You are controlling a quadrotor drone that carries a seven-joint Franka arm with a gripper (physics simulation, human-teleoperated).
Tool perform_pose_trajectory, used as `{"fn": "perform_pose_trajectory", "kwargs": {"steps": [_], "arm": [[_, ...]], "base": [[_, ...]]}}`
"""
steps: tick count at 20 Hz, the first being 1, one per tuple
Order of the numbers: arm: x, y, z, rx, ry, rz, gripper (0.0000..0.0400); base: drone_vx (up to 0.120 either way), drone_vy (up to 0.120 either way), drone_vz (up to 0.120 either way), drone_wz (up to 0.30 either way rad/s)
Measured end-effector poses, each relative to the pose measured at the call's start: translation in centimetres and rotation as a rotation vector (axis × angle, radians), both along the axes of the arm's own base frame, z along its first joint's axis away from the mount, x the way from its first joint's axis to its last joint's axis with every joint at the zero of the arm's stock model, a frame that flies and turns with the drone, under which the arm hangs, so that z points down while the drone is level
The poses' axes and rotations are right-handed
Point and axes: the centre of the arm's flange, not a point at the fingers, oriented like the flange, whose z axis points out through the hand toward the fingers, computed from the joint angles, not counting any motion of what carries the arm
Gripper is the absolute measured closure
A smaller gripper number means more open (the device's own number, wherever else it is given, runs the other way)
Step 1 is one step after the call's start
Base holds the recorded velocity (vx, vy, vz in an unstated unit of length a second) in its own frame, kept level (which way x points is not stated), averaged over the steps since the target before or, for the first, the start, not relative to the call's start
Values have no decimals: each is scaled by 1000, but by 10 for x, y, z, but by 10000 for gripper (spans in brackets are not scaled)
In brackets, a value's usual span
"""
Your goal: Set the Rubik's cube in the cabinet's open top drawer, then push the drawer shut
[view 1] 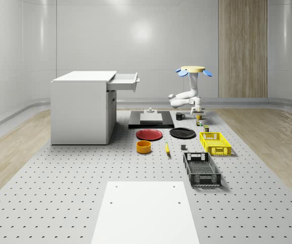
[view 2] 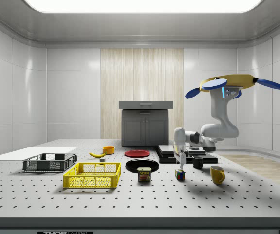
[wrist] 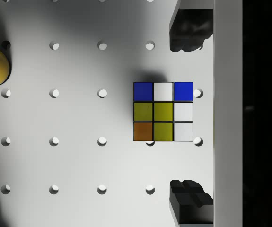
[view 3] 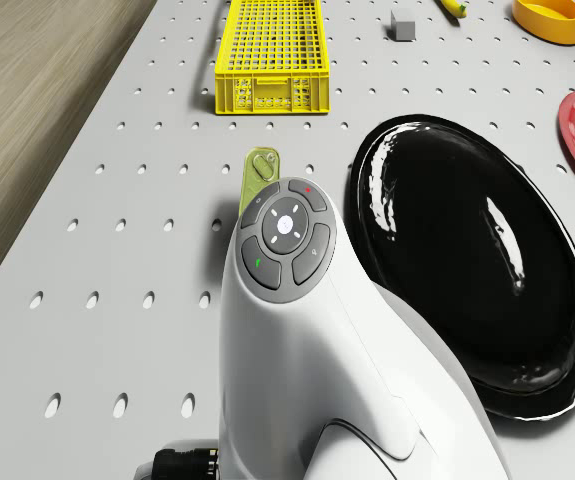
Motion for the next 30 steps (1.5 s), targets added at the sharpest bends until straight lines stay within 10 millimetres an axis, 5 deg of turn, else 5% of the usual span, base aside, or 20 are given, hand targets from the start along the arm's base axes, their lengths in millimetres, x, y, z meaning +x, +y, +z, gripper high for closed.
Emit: {"fn": "perform_pose_trajectory", "kwargs": {"steps": [24, 30], "arm": [[0, -6, 55, 0, 0, 1, 0], [0, -6, 59, 0, 0, 1, 58]], "base": [[0, 0, 0, 0], [0, 0, 0, 0]]}}
